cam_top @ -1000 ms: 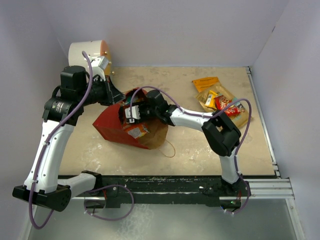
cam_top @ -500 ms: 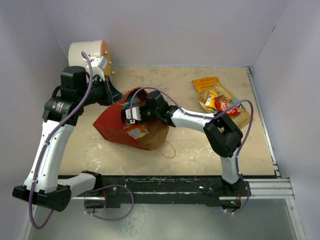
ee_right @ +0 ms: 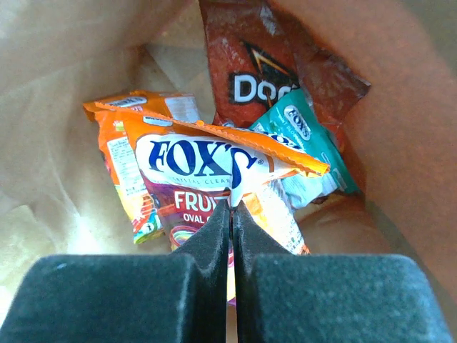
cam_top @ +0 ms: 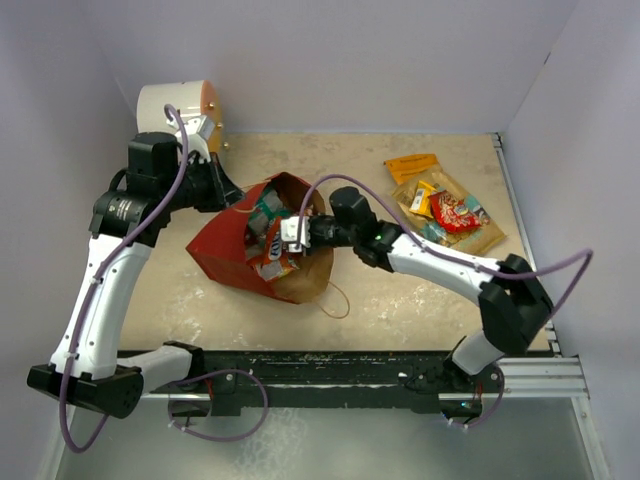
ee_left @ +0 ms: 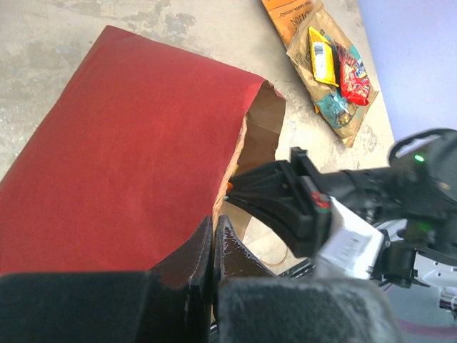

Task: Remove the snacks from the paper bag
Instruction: Take out the snack from the paper bag, then place the snack at the center of the board.

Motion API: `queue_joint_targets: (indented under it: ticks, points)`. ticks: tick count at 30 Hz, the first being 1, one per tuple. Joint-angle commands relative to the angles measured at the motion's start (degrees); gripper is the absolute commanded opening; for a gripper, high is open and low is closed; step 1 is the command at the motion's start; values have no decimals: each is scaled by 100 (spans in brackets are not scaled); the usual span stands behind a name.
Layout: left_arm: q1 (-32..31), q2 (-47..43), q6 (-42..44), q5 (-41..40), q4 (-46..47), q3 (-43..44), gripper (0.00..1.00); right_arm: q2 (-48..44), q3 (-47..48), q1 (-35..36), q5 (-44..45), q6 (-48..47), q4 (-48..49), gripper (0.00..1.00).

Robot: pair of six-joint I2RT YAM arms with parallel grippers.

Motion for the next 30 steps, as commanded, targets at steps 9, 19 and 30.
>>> queue_joint_targets:
  ticks: [9,19,30]
  points:
    - [-17,250,-480,176,-139,118,0,-2343,-209,17,763,1551,-233,0]
    - [-16,389,-551,240,-213,114,0,-3918,-648,8,3598,3582,-659,0]
    - [-16,654,-472,169,-21,194,0,-3152,-711,-2185,5234,6180,-914,0]
